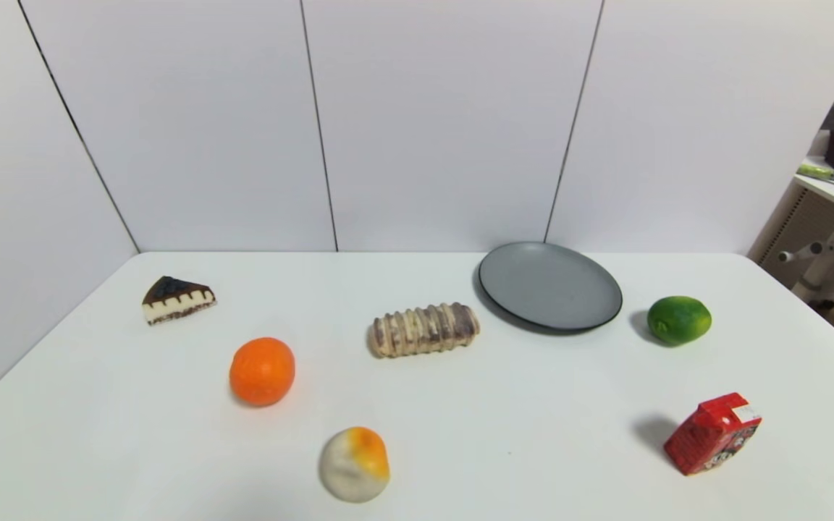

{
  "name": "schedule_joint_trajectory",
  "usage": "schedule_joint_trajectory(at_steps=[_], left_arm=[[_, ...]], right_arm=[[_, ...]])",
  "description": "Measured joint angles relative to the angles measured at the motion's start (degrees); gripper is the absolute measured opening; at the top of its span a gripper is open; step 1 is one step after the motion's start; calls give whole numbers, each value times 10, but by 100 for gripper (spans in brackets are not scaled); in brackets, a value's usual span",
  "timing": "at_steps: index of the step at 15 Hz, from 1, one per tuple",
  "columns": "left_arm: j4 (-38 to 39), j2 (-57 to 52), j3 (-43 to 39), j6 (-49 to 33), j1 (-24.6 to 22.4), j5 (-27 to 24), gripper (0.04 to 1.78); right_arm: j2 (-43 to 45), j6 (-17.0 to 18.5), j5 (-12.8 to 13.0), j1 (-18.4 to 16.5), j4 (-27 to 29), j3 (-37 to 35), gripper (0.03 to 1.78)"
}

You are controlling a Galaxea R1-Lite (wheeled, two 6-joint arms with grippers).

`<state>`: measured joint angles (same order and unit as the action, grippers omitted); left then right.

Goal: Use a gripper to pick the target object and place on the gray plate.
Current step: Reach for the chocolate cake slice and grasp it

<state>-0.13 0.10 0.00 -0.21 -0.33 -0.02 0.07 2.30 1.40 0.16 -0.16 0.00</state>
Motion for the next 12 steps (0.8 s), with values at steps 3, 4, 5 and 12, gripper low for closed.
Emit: schedule_joint_trajectory(at_steps=[3,4,5,12], left_arm=[[0,0,0,0,0,0,169],[-2,1,0,0,0,0,169],[-3,4,0,0,0,0,169],[-149,117,143,6,-3,-2,169]], right_arm=[[0,0,0,0,0,0,170],[0,0,0,0,0,0,170],[0,0,0,0,0,0,170],[0,0,0,0,0,0,170]])
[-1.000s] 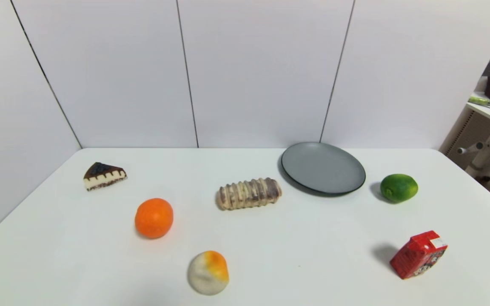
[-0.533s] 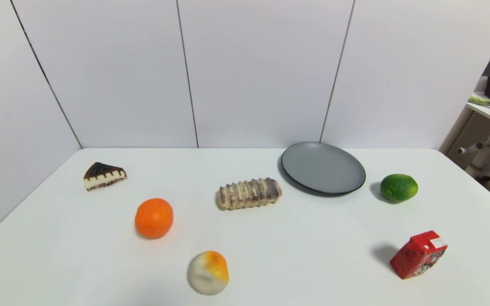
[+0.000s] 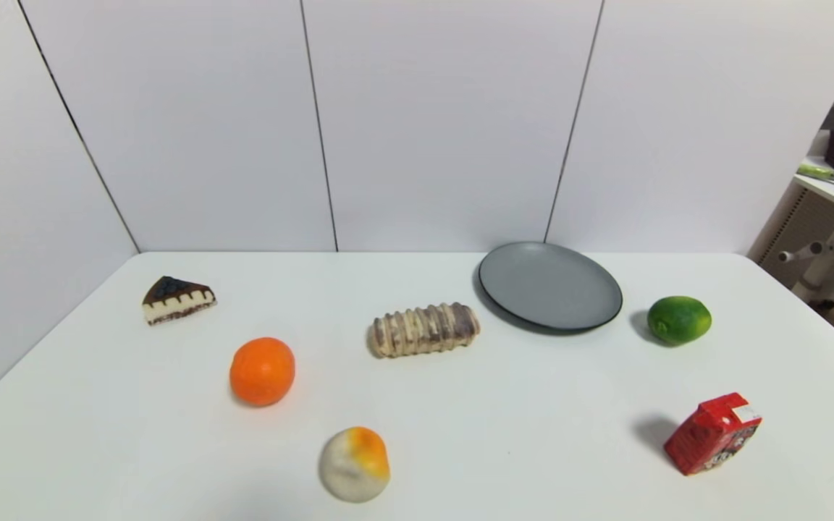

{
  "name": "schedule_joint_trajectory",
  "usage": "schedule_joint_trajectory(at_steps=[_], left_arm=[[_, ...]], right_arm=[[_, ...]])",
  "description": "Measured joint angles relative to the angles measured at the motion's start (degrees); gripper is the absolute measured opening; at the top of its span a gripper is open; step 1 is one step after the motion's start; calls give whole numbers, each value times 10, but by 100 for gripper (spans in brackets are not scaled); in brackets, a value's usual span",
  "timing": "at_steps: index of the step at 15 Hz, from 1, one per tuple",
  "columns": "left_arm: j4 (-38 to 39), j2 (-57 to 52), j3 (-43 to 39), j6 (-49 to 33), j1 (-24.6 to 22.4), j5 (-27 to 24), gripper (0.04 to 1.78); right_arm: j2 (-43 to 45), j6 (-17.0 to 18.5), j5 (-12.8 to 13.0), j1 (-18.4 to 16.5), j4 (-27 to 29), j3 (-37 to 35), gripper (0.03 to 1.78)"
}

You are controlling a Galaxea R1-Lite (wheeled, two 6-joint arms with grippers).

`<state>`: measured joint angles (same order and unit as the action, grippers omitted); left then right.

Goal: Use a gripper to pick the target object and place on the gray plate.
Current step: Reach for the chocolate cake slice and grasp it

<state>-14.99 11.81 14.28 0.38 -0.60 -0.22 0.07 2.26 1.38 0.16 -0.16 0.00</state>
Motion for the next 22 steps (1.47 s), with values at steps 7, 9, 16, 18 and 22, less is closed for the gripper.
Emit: schedule_joint_trajectory(at_steps=[7,9,16,18,22], left_arm=[[-103,304,275,5,-7,2,169],[-114,403,360,21,-13,2,169],[-124,741,685,237,-71,-19,169],[-126,825,762,321,-98,-65,169],[-131,960,848,467,-148,-209,169]], right_arm=[[0,0,0,0,0,0,170],[0,0,0,0,0,0,170],[0,0,0,0,0,0,170],[0,0,0,0,0,0,170],[0,0,0,0,0,0,170]])
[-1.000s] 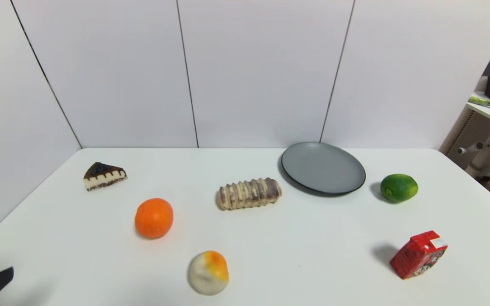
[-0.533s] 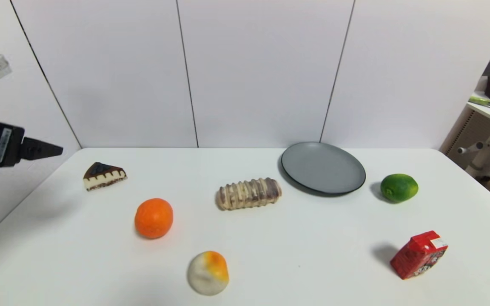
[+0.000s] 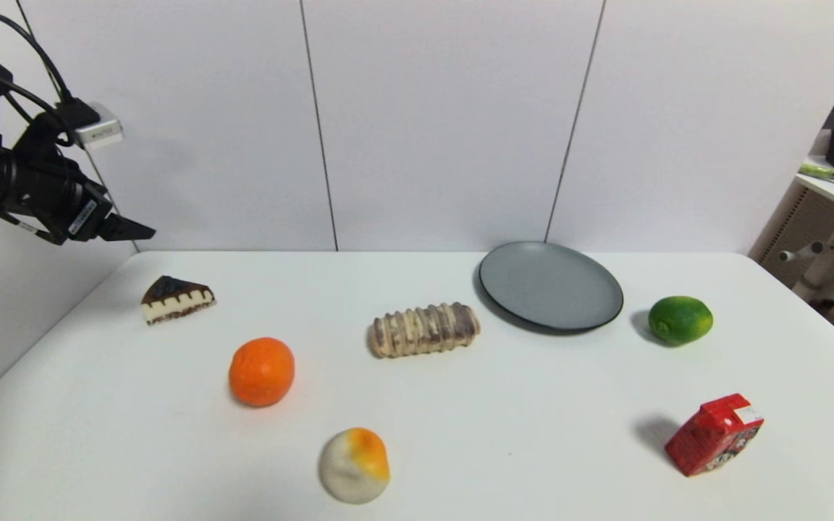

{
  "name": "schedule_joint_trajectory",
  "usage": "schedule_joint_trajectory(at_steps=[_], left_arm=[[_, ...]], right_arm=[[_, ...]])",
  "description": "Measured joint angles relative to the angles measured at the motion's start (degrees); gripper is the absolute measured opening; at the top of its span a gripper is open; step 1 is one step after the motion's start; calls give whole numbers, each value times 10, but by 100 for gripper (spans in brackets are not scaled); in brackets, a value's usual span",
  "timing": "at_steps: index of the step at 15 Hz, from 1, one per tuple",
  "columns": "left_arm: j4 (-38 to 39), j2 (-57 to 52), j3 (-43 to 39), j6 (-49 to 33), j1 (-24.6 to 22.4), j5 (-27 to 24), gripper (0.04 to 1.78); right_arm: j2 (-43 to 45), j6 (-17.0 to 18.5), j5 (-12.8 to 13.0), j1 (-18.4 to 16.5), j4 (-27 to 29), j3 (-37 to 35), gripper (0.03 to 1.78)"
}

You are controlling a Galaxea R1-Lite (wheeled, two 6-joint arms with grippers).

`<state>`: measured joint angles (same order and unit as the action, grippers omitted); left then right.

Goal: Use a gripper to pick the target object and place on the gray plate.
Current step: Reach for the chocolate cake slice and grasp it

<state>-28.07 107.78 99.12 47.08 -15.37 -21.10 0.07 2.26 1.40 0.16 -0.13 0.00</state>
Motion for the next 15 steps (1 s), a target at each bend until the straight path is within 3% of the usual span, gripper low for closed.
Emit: schedule_joint_trajectory(at_steps=[3,15], left_arm=[[-5,70,10,52,-18,-62,169],[-62,161,4,129,-28,-66,169]], right_arm=[[0,0,0,0,0,0,170],[0,0,0,0,0,0,170]])
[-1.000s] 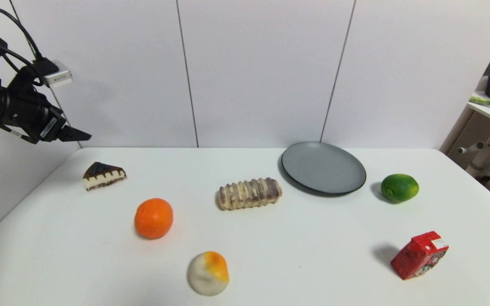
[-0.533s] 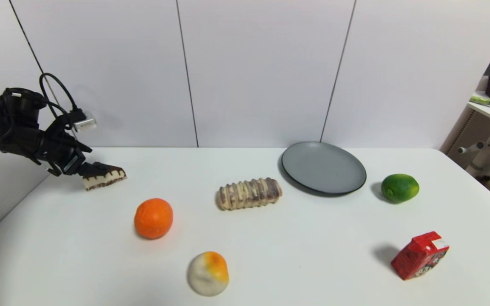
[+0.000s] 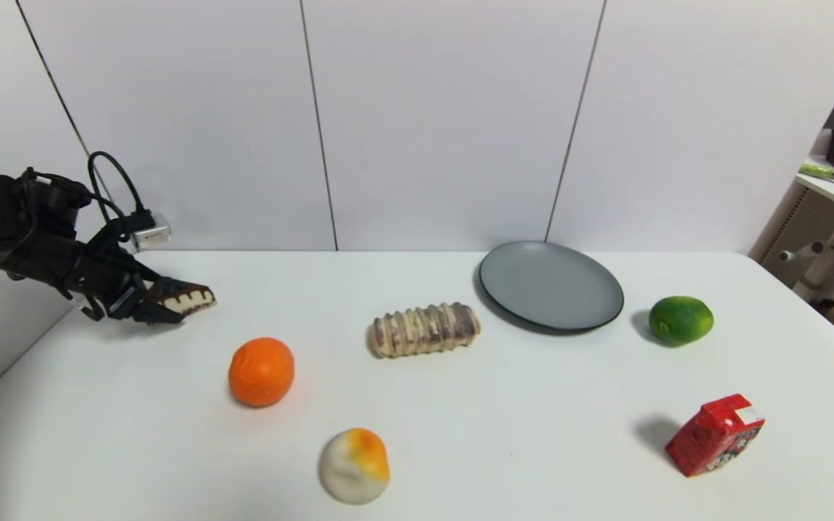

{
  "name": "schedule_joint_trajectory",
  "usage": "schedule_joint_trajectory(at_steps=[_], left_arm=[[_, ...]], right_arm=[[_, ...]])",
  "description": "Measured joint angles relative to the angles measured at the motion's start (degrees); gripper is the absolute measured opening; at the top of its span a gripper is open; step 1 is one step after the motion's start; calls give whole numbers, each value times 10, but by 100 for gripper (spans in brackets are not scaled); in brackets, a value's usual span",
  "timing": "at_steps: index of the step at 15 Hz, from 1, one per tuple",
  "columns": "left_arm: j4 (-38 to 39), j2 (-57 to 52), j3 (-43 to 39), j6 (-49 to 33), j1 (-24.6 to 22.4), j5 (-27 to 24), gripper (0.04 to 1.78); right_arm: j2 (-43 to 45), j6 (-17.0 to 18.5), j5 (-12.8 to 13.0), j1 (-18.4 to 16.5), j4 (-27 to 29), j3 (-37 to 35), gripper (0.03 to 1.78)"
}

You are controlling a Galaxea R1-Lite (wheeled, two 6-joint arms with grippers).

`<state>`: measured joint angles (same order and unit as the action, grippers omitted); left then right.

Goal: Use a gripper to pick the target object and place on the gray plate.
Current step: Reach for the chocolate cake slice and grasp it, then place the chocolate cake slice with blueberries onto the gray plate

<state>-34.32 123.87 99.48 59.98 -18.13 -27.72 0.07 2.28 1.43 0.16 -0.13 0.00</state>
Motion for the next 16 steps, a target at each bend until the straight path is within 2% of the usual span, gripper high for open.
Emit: schedule_joint_trajectory(at_steps=[5,8,10,13,16], left_arm=[[1,10,1,0,0,0,169],[4,15,5,0,0,1,123],[5,17,7,-1,0,0,99],[5,17,13,-1,0,0,78],[5,18,14,-3,0,-1,78]], right_arm=[[0,0,0,0,0,0,170],[0,0,0,0,0,0,170],[0,0,0,0,0,0,170],[0,0,0,0,0,0,170],[0,0,0,0,0,0,170]])
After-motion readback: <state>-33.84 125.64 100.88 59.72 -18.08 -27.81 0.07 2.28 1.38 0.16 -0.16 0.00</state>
